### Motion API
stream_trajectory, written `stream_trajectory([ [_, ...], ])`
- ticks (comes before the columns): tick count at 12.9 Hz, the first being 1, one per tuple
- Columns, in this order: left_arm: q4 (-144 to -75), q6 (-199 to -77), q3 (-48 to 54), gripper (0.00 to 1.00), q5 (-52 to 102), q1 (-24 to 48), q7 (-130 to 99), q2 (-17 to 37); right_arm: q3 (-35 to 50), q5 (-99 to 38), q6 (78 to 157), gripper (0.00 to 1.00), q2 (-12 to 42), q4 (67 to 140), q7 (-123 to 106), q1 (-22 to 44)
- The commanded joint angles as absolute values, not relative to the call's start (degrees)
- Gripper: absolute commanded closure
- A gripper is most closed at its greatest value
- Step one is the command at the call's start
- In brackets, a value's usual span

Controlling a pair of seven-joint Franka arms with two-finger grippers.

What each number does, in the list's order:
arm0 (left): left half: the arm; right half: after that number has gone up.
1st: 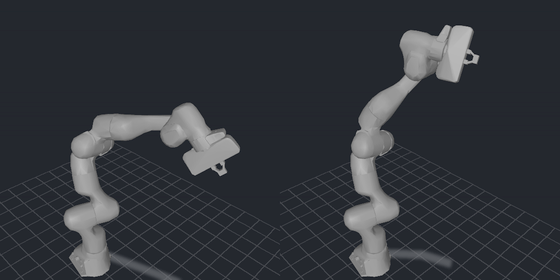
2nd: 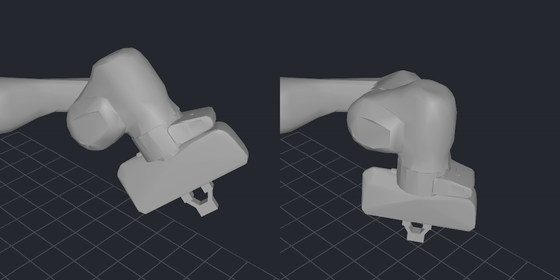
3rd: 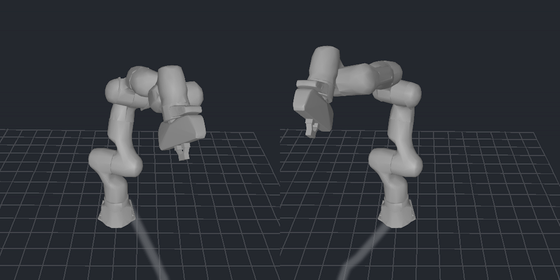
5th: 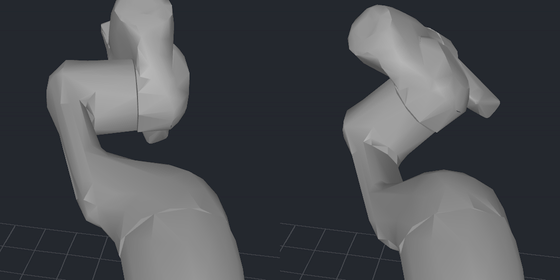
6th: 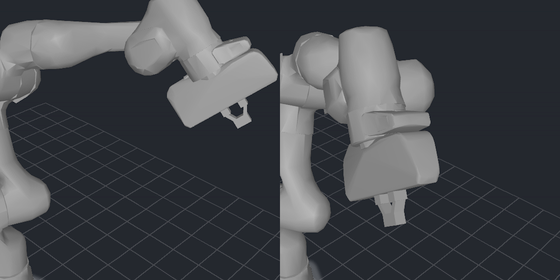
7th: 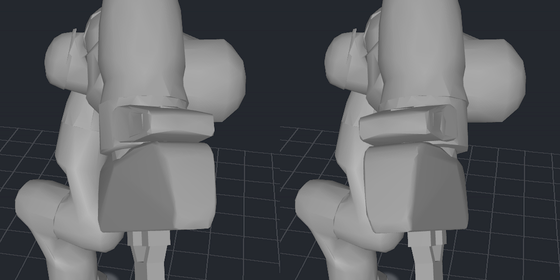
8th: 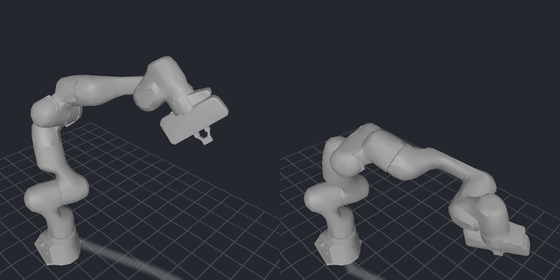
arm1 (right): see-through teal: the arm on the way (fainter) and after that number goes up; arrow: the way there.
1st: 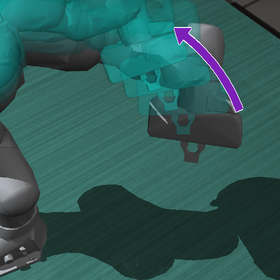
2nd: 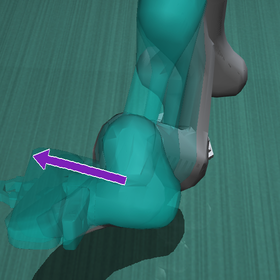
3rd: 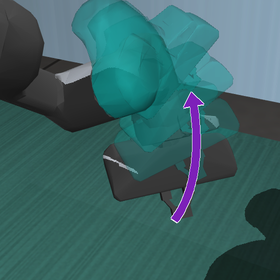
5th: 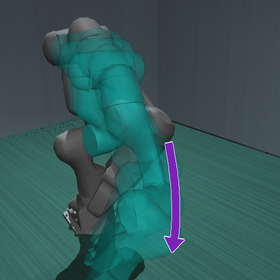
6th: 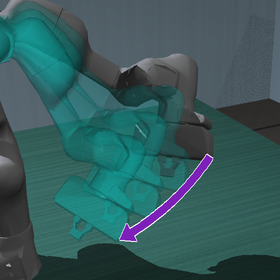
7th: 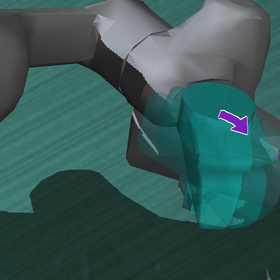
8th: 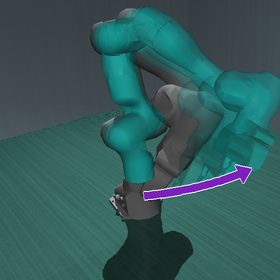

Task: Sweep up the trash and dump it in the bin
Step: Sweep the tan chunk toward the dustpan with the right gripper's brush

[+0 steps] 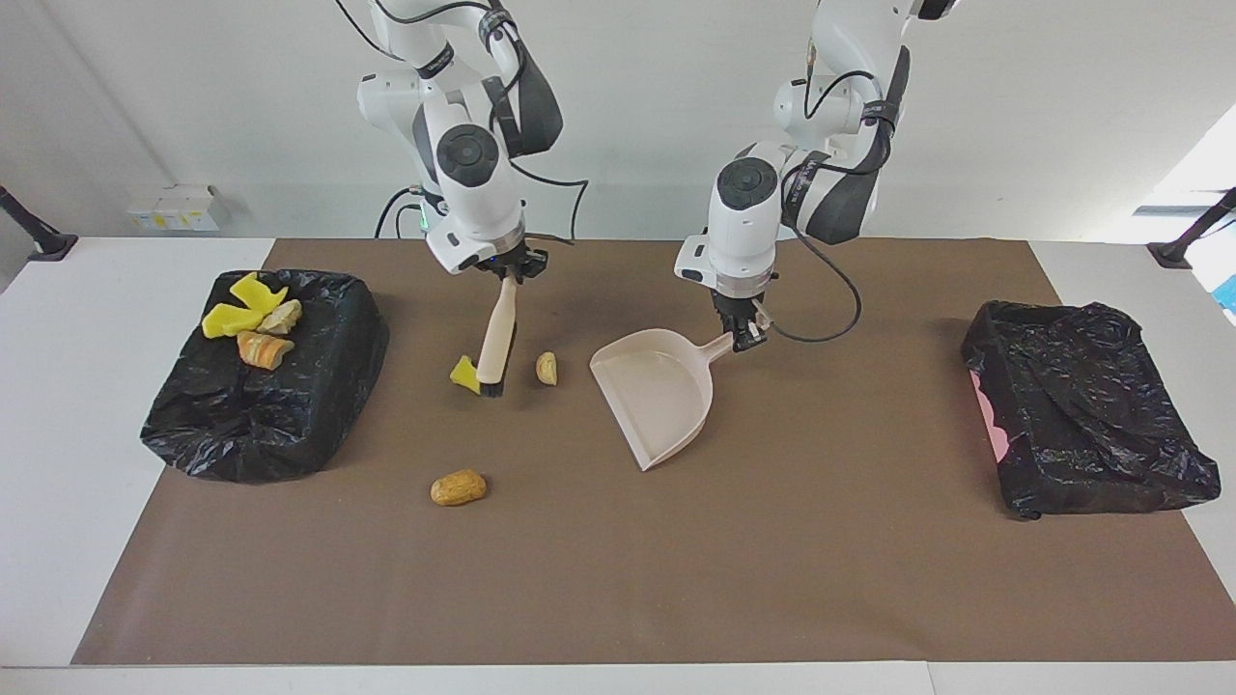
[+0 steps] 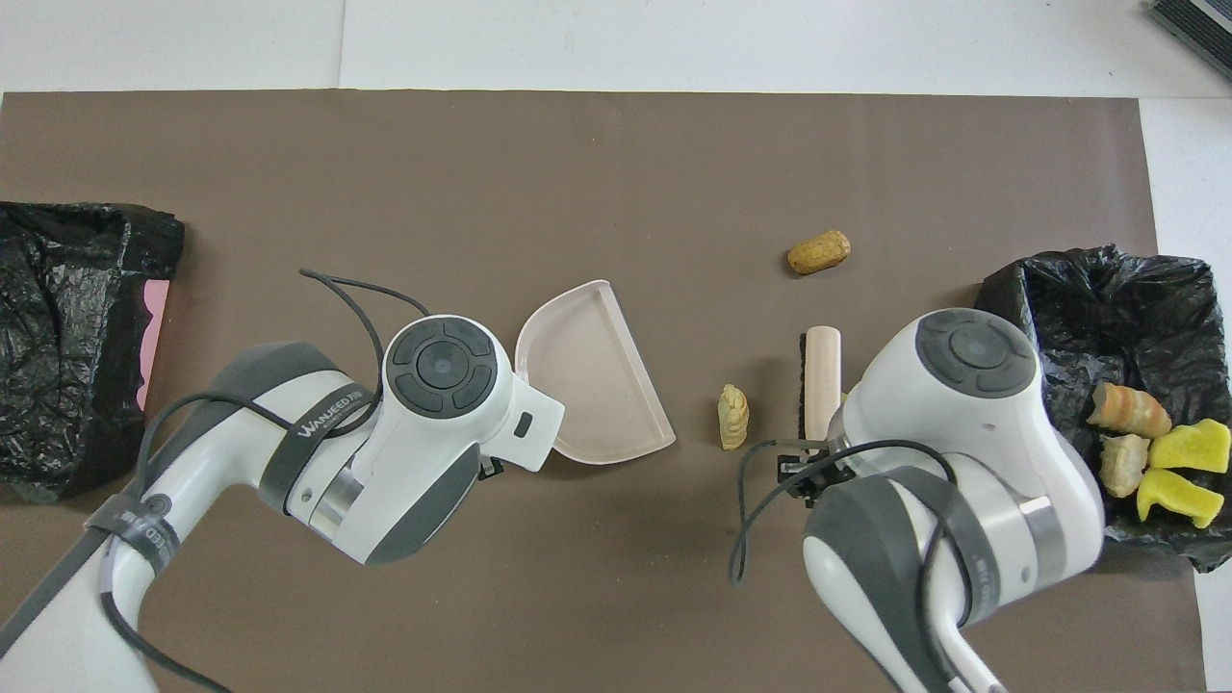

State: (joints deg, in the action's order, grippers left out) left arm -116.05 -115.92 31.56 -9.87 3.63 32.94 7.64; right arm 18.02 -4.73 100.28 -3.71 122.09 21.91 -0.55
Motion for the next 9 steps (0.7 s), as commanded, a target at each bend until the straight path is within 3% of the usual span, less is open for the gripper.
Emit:
stream_trajectory([
  [1, -120.58, -119.0, 31.02, 1.0, -8.96, 5.45, 34.89, 4.92, 18.9, 2.86, 101.42, 1.0, 0.68, 118.24, 14.52, -4.47],
  [6, -122.42, -119.44, 31.46, 1.0, -9.14, 5.62, 34.8, 3.43, 19.16, 16.06, 101.34, 1.0, 14.04, 102.51, 8.53, -6.24],
  [9, -123.05, -119.27, 31.46, 1.0, -9.14, 5.63, 34.98, 3.08, 18.99, 22.65, 102.56, 1.0, 20.11, 97.84, 4.58, -6.42],
])
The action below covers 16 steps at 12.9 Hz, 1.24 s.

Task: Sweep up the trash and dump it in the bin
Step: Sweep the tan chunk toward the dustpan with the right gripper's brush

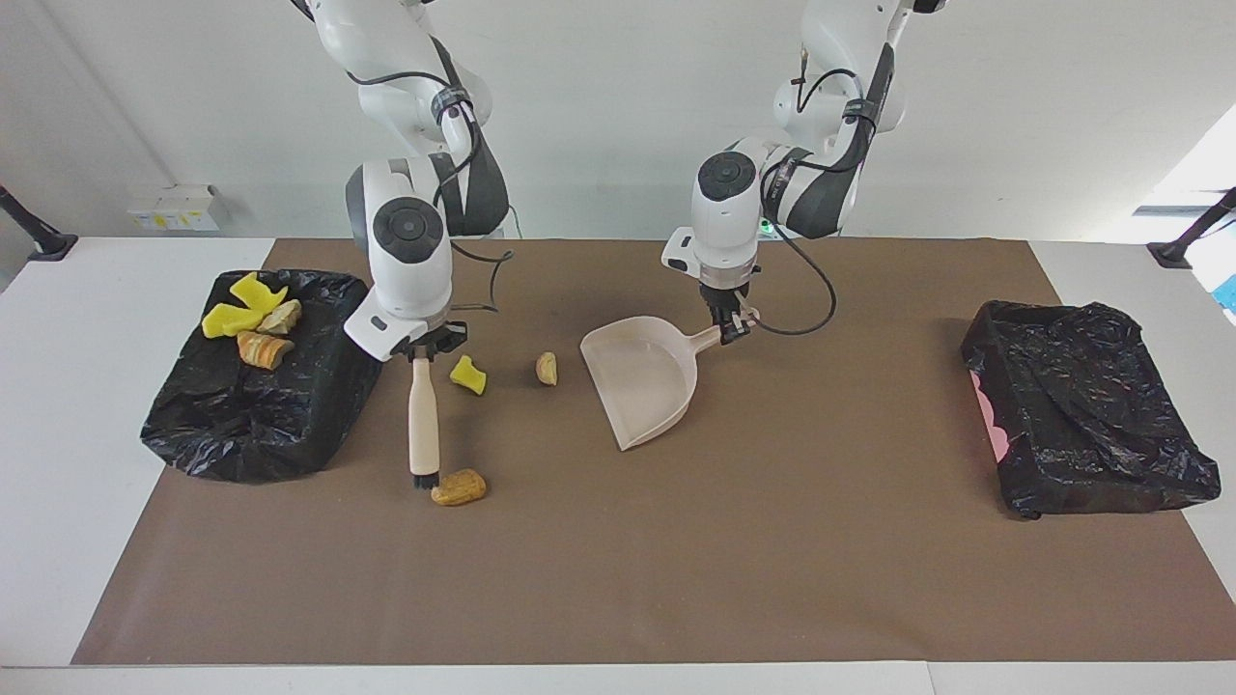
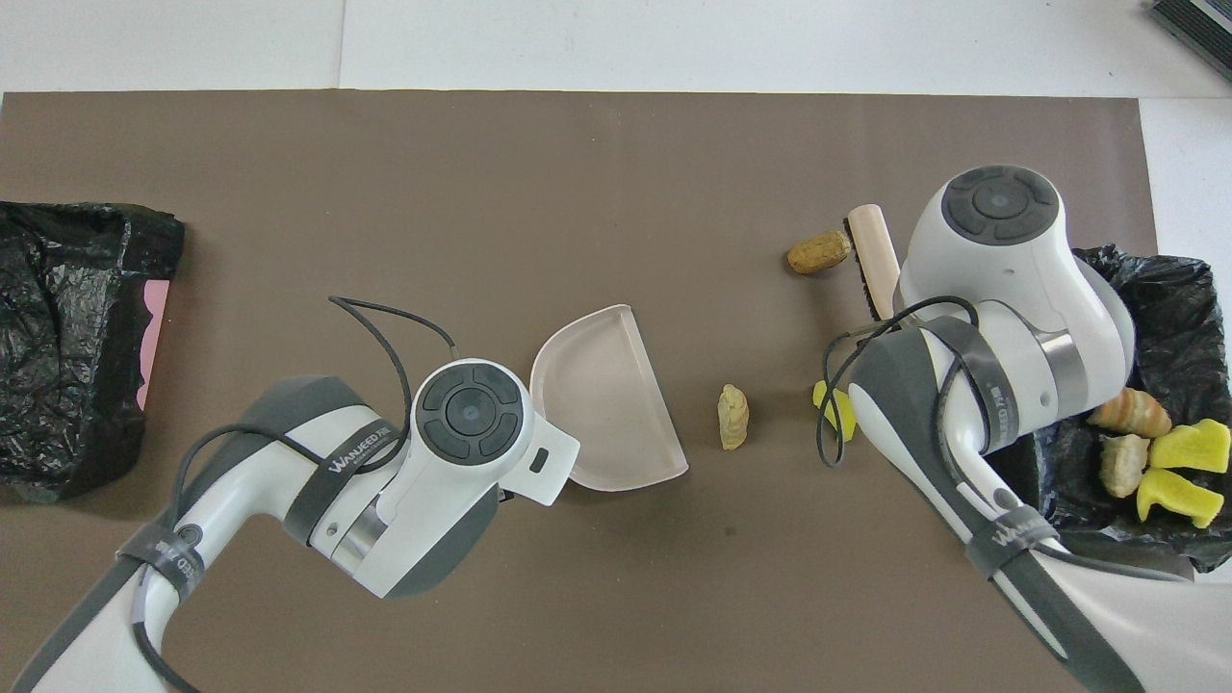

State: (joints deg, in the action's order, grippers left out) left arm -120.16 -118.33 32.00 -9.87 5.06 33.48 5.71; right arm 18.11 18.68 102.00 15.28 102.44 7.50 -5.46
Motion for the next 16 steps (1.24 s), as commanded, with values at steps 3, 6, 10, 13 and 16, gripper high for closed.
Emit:
stream_trajectory([
  [3, -123.4, -118.92, 31.46, 1.0, -9.14, 5.54, 34.98, 2.81, 19.07, 26.28, 103.53, 1.0, 24.34, 94.67, 4.22, -6.5],
  [6, -123.75, -119.35, 31.46, 1.0, -9.05, 5.45, 34.89, 2.81, 20.12, 24.44, 103.01, 1.0, 23.73, 96.06, 4.22, -4.49],
  [10, -123.84, -119.27, 31.46, 1.0, -9.05, 5.45, 34.63, 2.81, 23.28, 18.64, 104.15, 1.0, 22.68, 98.96, 4.22, -4.31],
  [13, -124.19, -119.27, 31.46, 1.0, -8.97, 5.36, 34.46, 2.73, 27.58, 17.49, 104.68, 1.0, 22.15, 101.59, 4.13, -4.39],
  [16, -124.28, -119.53, 31.46, 1.0, -8.96, 5.27, 34.01, 2.64, 31.01, 17.32, 104.5, 1.0, 20.57, 105.02, 1.51, -4.66],
])
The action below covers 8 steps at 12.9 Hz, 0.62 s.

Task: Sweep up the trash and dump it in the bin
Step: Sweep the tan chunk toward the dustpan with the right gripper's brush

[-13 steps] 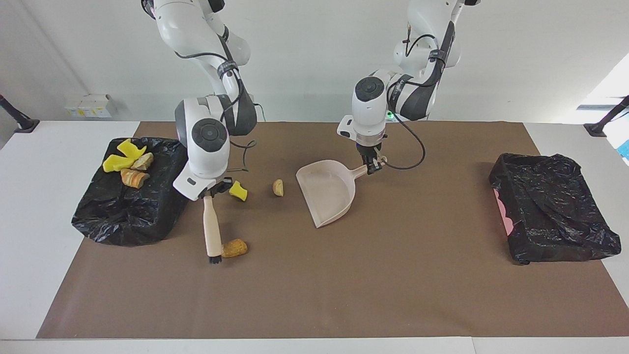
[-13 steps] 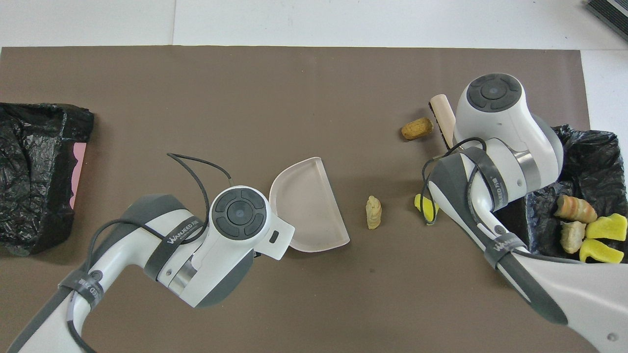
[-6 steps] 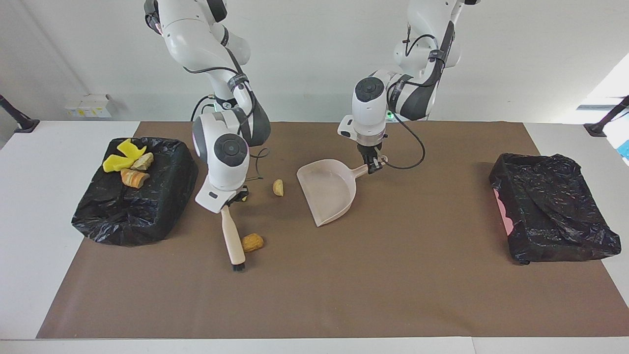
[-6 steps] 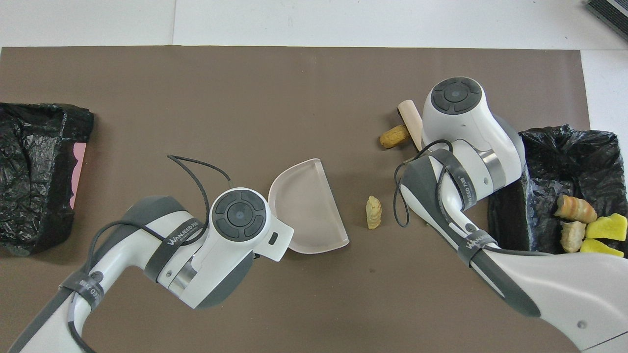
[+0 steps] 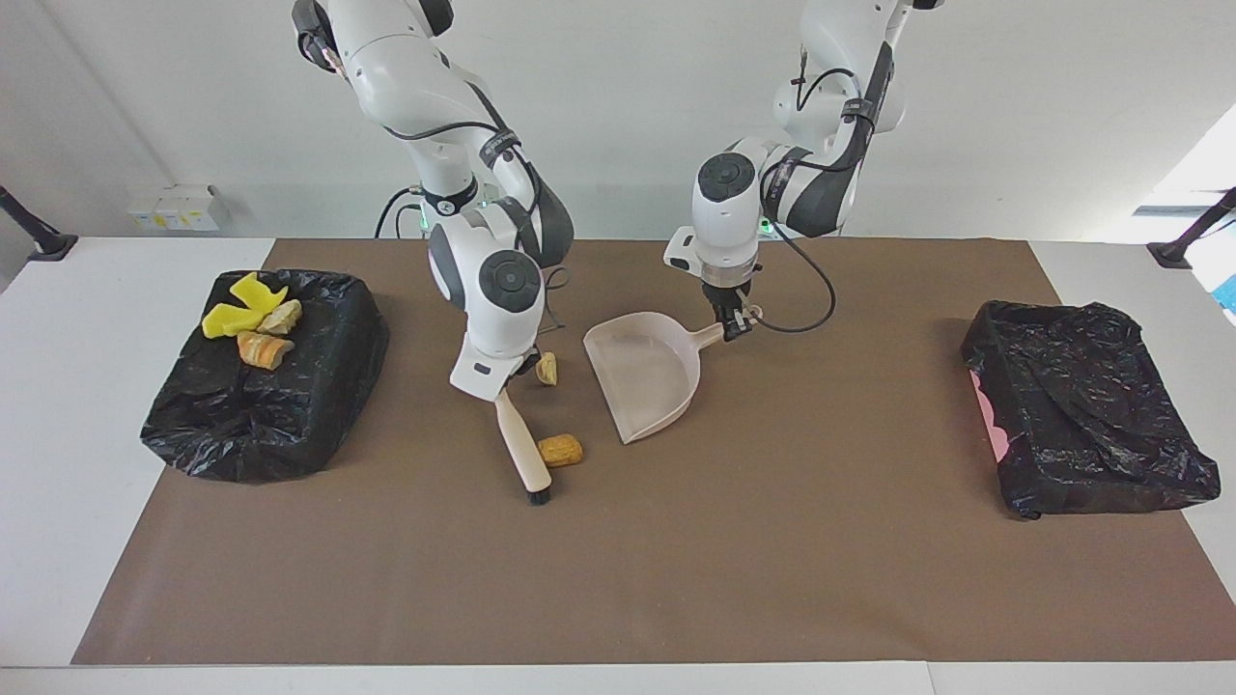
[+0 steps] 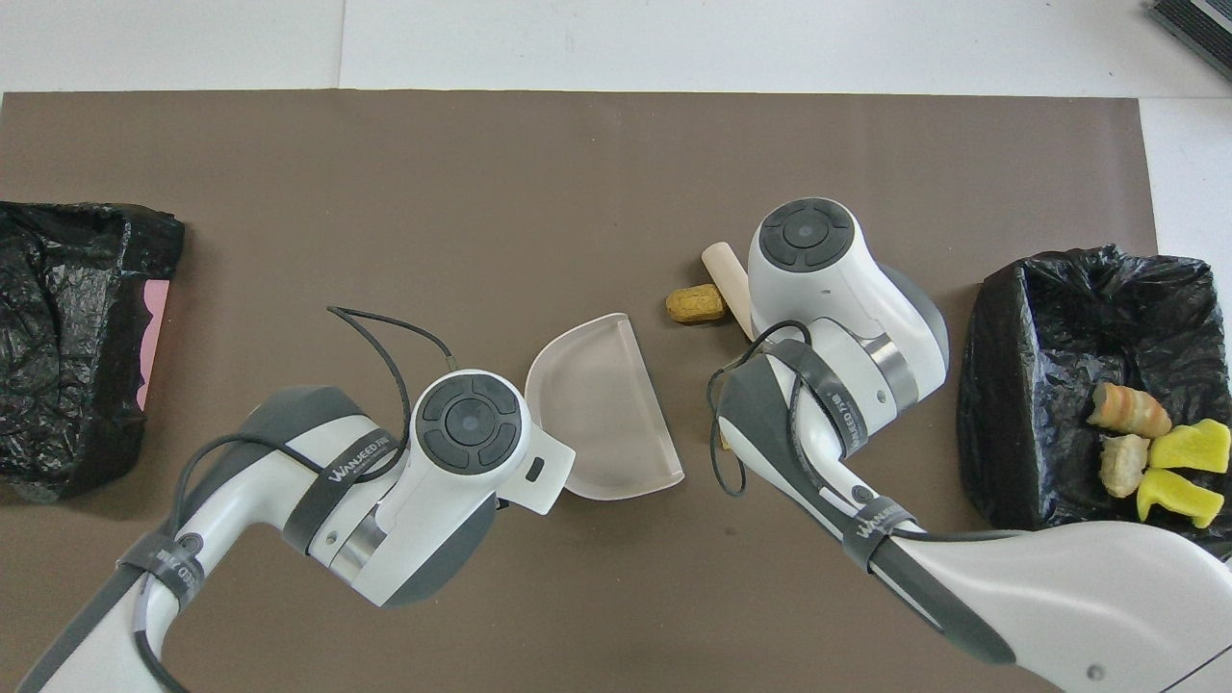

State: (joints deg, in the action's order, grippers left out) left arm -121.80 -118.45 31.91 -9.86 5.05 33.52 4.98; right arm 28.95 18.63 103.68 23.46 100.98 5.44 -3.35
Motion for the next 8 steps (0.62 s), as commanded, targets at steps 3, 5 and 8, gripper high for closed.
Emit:
stream_trajectory([
  [3, -124.28, -119.88, 31.46, 1.0, -8.96, 5.27, 32.78, 2.64, 32.34, 9.0, 104.59, 1.0, 19.86, 106.34, -10.33, -5.1],
  [5, -124.54, -121.11, 31.46, 1.0, -8.96, 5.1, 32.78, 2.64, 32.52, 4.42, 104.5, 1.0, 19.86, 106.35, -15.36, -5.01],
  [8, -124.89, -121.73, 31.46, 1.0, -8.96, 5.01, 32.87, 2.64, 32.87, -2.1, 103.71, 1.0, 19.86, 104.86, -16.96, -4.92],
])
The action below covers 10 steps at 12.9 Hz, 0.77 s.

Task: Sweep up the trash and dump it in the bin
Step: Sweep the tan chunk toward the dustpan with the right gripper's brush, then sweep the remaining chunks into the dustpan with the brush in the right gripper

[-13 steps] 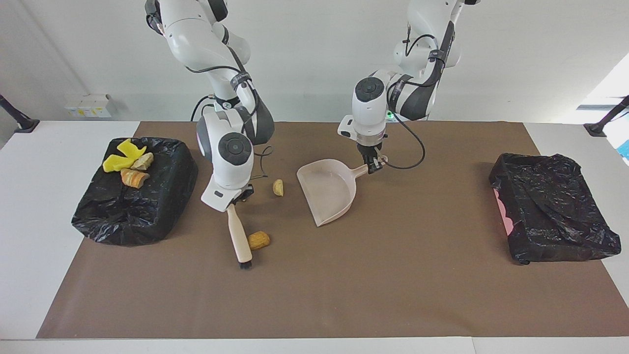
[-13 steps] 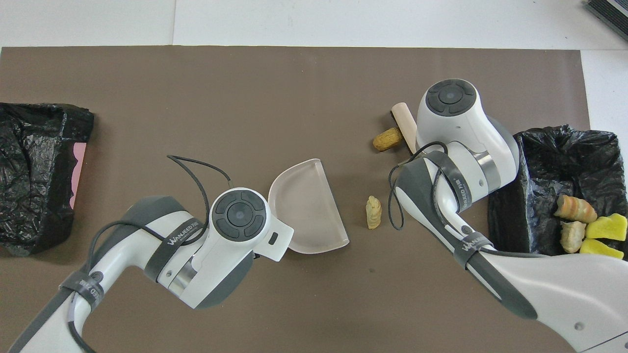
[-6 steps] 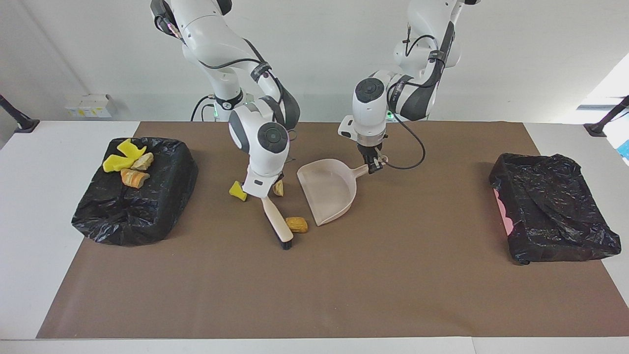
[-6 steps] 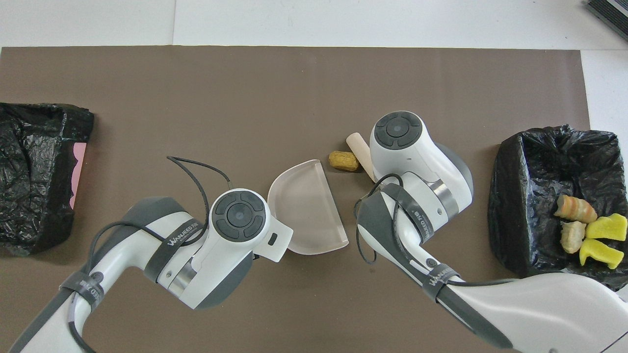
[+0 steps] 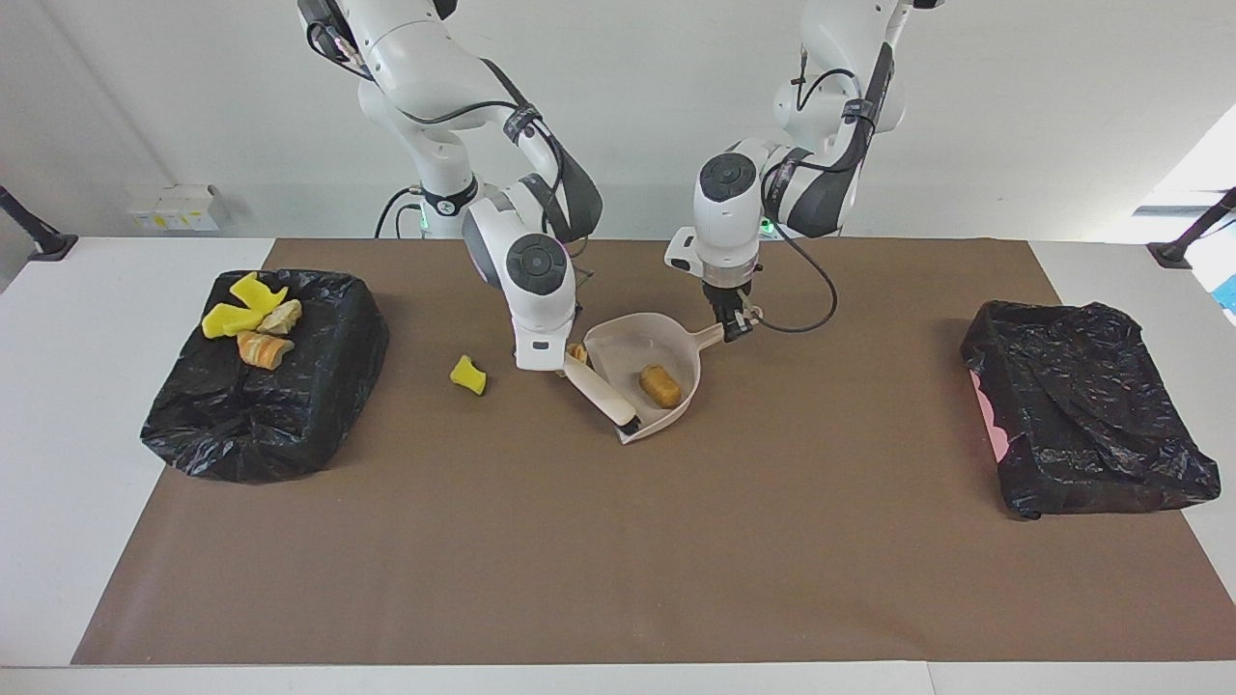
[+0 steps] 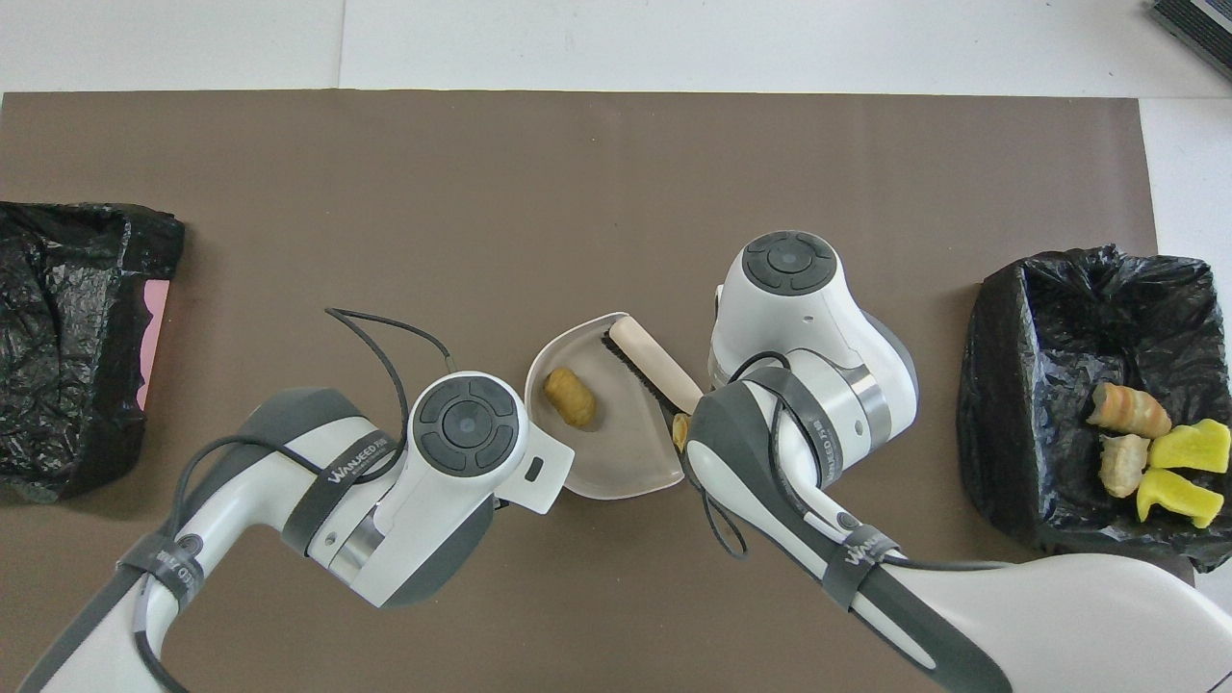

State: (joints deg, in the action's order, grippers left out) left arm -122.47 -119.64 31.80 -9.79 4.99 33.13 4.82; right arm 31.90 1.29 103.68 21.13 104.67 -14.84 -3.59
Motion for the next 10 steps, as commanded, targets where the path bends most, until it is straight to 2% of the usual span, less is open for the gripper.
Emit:
stream_trajectory([
  [1, -124.89, -121.99, 31.46, 1.0, -8.96, 5.01, 32.96, 2.64, 32.87, -2.2, 102.32, 1.0, 19.78, 103.2, -16.96, -5.44],
  [3, -124.89, -122.25, 31.46, 1.0, -8.96, 4.92, 33.48, 2.64, 32.78, -2.2, 99.42, 1.0, 18.64, 101.17, -16.44, -8.42],
  [6, -124.89, -122.26, 31.46, 1.0, -8.96, 5.01, 33.66, 2.64, 32.26, -1.32, 95.99, 1.0, 13.37, 101.86, -11.27, -12.82],
  [7, -124.89, -122.17, 31.46, 1.0, -8.96, 5.18, 33.66, 2.55, 32.26, -1.14, 93.37, 1.0, 13.1, 101.87, -8.81, -14.83],
  [10, -125.59, -121.38, 31.46, 1.0, -9.05, 5.45, 33.84, 1.85, 32.25, 0.7, 90.97, 1.0, 9.68, 106.59, -3.43, -20.81],
])
